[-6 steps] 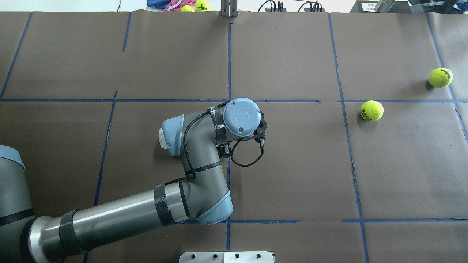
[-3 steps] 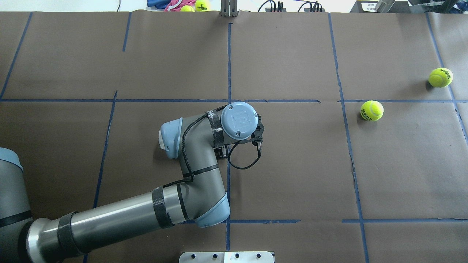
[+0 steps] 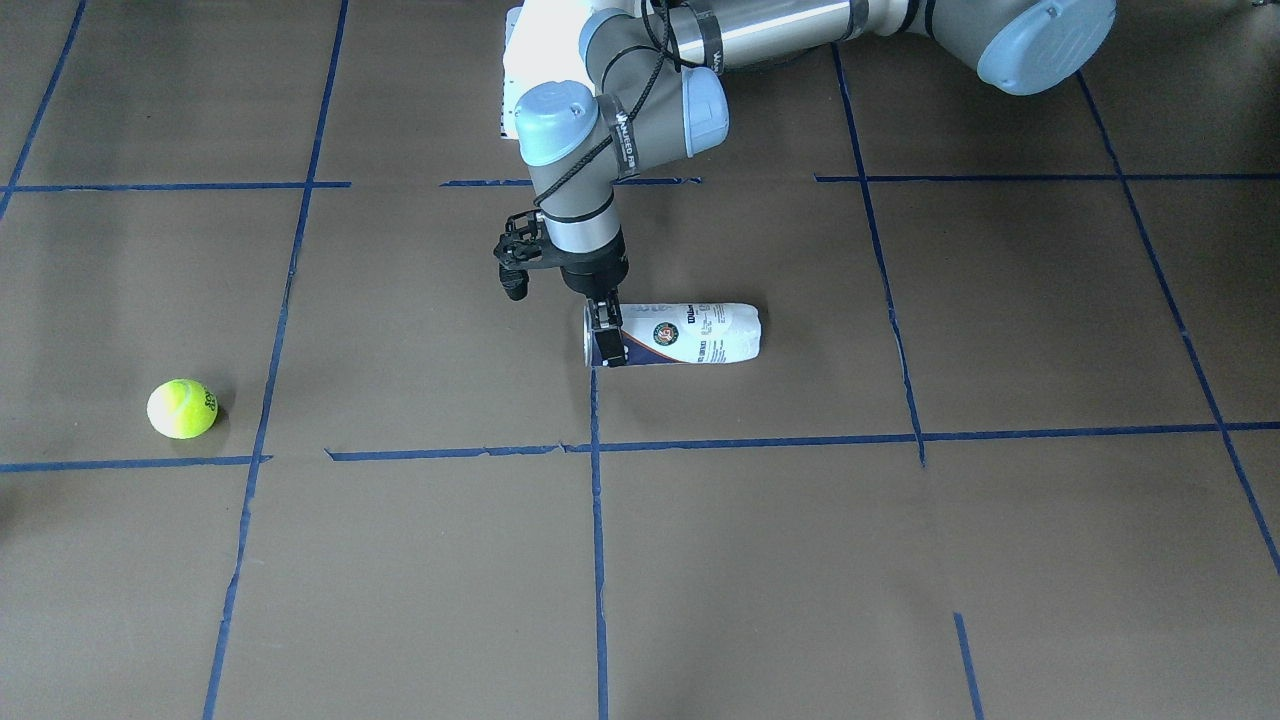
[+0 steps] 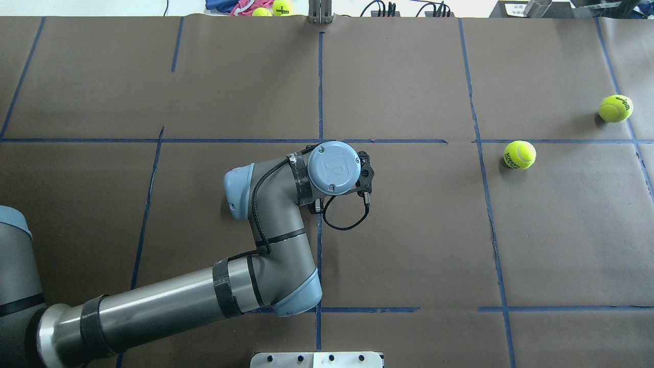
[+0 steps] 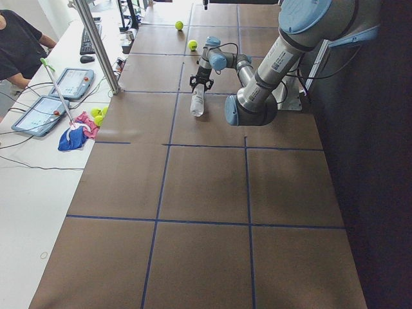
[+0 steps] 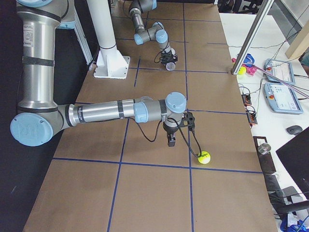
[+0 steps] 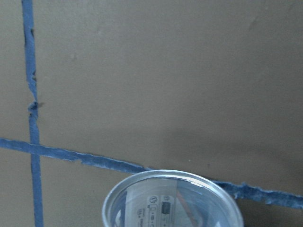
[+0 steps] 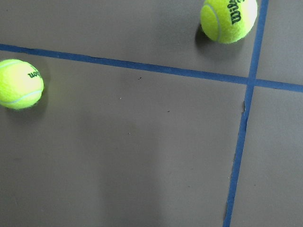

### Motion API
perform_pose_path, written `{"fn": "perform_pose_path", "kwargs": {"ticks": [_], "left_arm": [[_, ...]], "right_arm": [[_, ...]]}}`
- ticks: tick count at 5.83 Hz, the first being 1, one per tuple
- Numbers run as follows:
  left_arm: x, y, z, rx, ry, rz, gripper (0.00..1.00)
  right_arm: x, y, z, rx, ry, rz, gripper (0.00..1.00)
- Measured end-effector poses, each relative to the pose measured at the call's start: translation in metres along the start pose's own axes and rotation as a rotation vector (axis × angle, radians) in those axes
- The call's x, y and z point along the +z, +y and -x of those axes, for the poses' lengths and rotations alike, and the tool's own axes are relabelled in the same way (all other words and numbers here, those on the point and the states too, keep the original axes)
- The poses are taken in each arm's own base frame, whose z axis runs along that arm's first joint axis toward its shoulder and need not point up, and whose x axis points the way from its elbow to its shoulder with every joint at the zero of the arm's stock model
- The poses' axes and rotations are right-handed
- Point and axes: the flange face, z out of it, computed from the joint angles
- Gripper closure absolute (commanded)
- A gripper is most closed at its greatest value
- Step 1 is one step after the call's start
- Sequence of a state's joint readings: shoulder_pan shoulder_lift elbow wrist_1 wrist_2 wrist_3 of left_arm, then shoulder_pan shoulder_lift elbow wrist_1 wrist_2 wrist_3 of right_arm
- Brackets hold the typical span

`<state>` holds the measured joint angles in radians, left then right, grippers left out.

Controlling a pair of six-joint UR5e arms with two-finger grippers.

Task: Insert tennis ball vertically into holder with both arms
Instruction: 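Lift the cup upright with the left gripper while the right gripper reaches for a ball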

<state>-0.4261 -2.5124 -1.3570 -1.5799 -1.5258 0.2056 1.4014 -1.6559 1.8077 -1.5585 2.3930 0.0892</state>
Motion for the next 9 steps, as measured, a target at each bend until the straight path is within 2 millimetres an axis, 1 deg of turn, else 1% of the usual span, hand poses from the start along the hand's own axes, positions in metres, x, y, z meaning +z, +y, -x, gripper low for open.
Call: {"fn": "perform_pose_path", "kwargs": {"ticks": [1, 2, 3, 4, 5, 6, 7, 8, 9], "left_arm": [[-0.024, -0.006, 0.018, -0.071, -0.038, -0.107, 0.34], [-0.059, -0.011, 0.04, -0.216, -0.074, -0.286, 0.33], [-0.093, -0.013, 0.059, -0.378, -0.086, -0.498, 0.33], [-0.112, -0.003, 0.069, -0.513, -0.067, -0.692, 0.33], [-0.114, 0.016, 0.07, -0.599, -0.056, -0.853, 0.32], [-0.107, 0.043, 0.067, -0.648, -0.074, -0.984, 0.3], [-0.098, 0.071, 0.062, -0.673, -0.091, -1.09, 0.29], [-0.088, 0.091, 0.05, -0.697, -0.113, -1.17, 0.29], [-0.076, 0.1, 0.033, -0.729, -0.138, -1.211, 0.29]], "right_arm": [[-0.001, -0.006, 0.01, -0.015, -0.009, -0.004, 0.0], [-0.002, -0.023, 0.034, -0.031, -0.023, -0.009, 0.01], [-0.002, -0.05, 0.073, -0.028, -0.037, -0.014, 0.01], [0.002, -0.079, 0.126, -0.033, -0.036, -0.021, 0.01], [0.011, -0.099, 0.175, -0.051, -0.003, -0.038, 0.01], [0.026, -0.108, 0.214, -0.068, 0.045, -0.075, 0.01], [0.043, -0.11, 0.242, -0.08, 0.073, -0.118, 0.01], [0.054, -0.109, 0.255, -0.085, 0.087, -0.137, 0.01], [0.061, -0.11, 0.257, -0.083, 0.093, -0.137, 0.01]]}}
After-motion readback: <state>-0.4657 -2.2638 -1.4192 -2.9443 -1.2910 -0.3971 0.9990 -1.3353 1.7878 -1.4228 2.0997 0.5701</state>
